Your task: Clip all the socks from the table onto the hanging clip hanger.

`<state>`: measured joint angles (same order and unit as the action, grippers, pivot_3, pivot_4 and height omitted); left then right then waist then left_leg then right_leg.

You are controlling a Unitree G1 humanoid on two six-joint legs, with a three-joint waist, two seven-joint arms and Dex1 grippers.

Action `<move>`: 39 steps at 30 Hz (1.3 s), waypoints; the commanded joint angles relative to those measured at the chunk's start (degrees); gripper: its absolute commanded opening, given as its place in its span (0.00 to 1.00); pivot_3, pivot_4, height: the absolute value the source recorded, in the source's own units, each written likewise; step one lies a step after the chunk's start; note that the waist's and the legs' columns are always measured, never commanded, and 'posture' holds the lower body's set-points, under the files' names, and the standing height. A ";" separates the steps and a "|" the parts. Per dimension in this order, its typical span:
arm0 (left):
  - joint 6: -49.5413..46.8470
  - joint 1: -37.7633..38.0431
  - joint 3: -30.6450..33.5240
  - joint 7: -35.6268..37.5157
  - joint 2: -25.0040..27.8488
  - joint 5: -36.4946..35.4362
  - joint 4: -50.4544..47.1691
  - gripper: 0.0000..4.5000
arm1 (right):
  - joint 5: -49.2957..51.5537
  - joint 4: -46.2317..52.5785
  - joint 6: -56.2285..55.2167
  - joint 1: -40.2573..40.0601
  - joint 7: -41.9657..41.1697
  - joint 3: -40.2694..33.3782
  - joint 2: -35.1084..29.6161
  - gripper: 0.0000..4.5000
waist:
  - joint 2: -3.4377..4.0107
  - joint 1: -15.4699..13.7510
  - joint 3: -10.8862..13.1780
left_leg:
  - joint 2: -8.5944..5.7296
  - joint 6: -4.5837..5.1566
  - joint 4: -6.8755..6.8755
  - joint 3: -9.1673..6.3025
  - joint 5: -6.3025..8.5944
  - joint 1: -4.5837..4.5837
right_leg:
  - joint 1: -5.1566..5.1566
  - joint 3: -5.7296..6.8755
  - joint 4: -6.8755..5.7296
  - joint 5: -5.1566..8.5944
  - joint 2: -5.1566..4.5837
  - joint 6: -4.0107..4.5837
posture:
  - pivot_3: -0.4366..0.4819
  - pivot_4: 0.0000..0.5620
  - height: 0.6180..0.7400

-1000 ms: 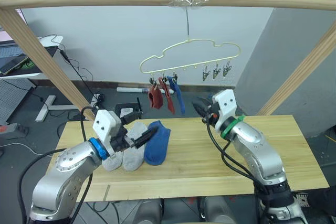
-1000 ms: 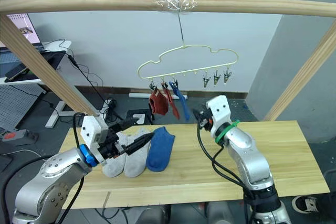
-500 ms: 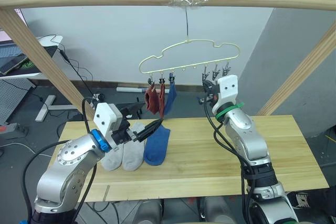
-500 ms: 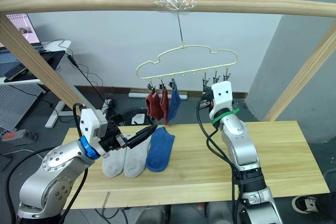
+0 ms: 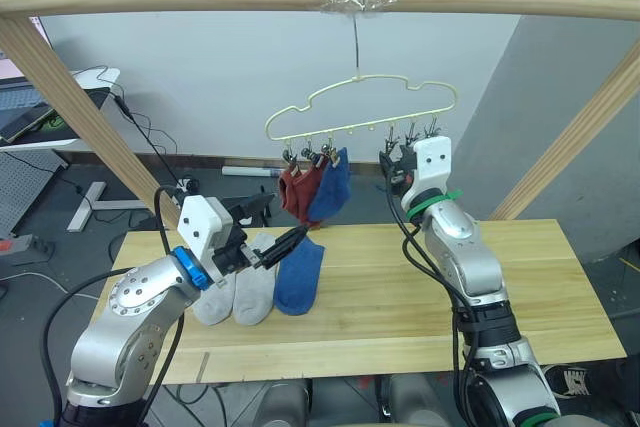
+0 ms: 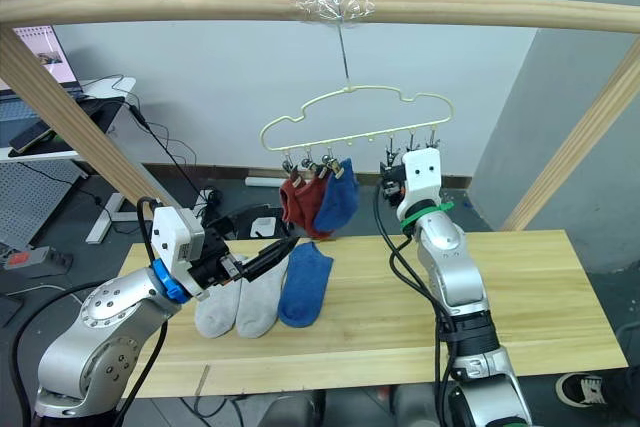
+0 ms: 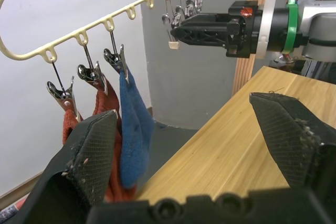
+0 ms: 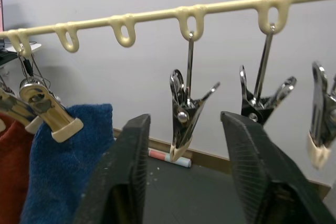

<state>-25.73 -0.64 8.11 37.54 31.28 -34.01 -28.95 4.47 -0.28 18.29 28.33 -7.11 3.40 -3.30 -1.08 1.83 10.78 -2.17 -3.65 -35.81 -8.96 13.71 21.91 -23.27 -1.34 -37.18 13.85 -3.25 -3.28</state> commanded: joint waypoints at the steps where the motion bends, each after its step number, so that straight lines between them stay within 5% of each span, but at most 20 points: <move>1: 1.27 -0.63 -0.11 0.24 -0.05 0.44 -0.89 1.00 | -0.41 0.35 -1.73 2.09 0.76 -0.39 0.82 0.47 | 0.00 0.01 0.00 | 0.00 0.00 0.00 0.00 0.00 0.00 | 0.00 0.00 0.00 0.00 0.00 0.00 | 0.49 0.23 1.00; 39: 1.30 -0.25 0.89 -0.96 -2.95 -3.07 -2.88 1.00 | -0.33 -7.51 -6.07 7.27 1.19 -2.08 3.08 0.47 | 0.01 -0.01 0.00 | 0.01 0.00 -0.01 -0.01 0.00 -0.02 | 0.00 -0.01 -0.04 -0.01 0.02 0.02 | 0.51 0.26 1.00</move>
<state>-25.51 0.28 7.11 36.87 28.94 -34.46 -28.94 4.04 -9.11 13.65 34.45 -6.10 1.74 -0.36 -1.08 1.82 10.78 -2.16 -3.65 -35.82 -8.97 13.71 21.89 -23.27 -1.35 -37.22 13.84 -3.23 -3.27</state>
